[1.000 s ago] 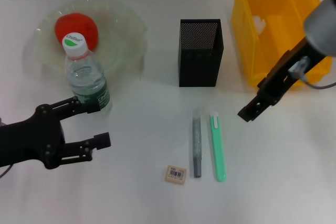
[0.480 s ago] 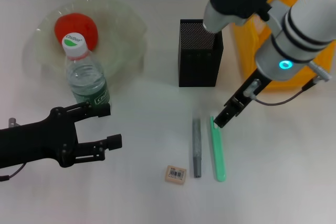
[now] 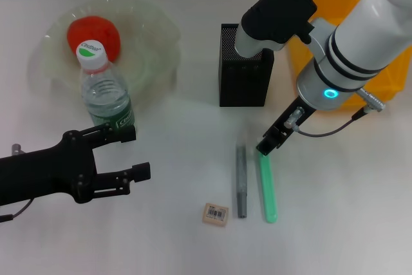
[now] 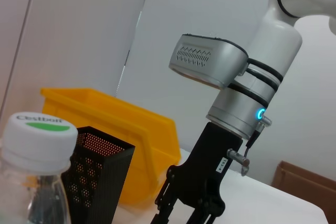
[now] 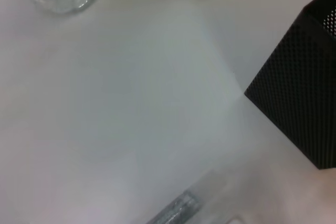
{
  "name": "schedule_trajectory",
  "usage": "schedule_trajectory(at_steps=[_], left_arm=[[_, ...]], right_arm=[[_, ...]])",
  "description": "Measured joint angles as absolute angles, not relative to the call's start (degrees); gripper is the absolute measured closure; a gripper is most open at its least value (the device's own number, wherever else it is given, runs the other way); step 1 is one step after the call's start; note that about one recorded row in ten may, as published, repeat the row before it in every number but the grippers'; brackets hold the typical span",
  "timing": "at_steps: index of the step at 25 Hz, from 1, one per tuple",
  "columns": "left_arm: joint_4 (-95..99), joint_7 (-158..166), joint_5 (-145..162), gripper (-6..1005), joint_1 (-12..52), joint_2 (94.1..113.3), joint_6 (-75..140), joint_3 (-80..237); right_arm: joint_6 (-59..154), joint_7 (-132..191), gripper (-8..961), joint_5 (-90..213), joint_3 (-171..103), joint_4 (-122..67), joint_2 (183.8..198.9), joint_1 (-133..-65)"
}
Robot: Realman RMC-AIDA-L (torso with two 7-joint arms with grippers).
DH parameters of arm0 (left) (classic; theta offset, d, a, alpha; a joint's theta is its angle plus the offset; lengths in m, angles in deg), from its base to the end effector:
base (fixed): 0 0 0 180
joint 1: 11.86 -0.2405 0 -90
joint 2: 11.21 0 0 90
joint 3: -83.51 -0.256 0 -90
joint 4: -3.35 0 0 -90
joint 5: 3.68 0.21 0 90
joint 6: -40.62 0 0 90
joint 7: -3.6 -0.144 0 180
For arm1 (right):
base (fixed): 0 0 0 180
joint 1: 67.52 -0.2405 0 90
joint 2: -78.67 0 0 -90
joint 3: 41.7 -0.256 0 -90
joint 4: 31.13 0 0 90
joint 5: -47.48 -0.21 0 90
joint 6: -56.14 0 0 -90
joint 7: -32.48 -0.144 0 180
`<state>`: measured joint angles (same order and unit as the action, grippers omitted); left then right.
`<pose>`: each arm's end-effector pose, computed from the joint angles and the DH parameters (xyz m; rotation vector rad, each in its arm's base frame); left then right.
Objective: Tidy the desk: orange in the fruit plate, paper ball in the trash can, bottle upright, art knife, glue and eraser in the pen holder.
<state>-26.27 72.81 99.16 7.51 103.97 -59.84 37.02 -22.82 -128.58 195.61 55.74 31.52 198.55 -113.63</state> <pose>-0.2989 0.2547 0.0059 -2.7431 -0.6467 -0.9530 0.1466 0.3614 -0.0762 -2.5908 0.8687 -0.6781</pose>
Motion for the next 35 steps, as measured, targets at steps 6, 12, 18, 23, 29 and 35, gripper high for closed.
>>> schedule_trajectory(at_steps=[6, 12, 18, 23, 29, 35], left_arm=[[-26.27, 72.85, 99.15, 155, 7.70, 104.38, -58.84, 36.71], [-26.03, 72.86, 99.15, 155, 7.74, 104.45, -58.42, 36.58], [-25.72, 72.86, 99.15, 155, 7.85, 104.46, -58.42, 36.58], [-25.71, 72.86, 99.15, 155, 7.84, 104.51, -58.42, 36.58], [-25.73, 72.86, 99.15, 155, 7.78, 104.53, -58.43, 36.58], [-25.75, 72.86, 99.15, 155, 7.66, 104.54, -58.43, 36.58]], right_arm=[[-21.60, -128.42, 400, 194.35, 56.51, 31.06, 198.55, -113.60], [-20.68, -128.22, 640, 193.33, 56.54, 29.88, 198.54, -113.65], [-19.67, -128.23, 645, 192.54, 56.58, 28.77, 198.55, -113.63], [-19.25, -127.83, 638, 191.36, 56.57, 28.20, 198.55, -113.66], [-19.47, -127.71, 656, 191.26, 56.56, 28.25, 198.53, -113.64], [-19.51, -127.12, 688, 191.26, 56.70, 28.13, 198.48, -113.57]])
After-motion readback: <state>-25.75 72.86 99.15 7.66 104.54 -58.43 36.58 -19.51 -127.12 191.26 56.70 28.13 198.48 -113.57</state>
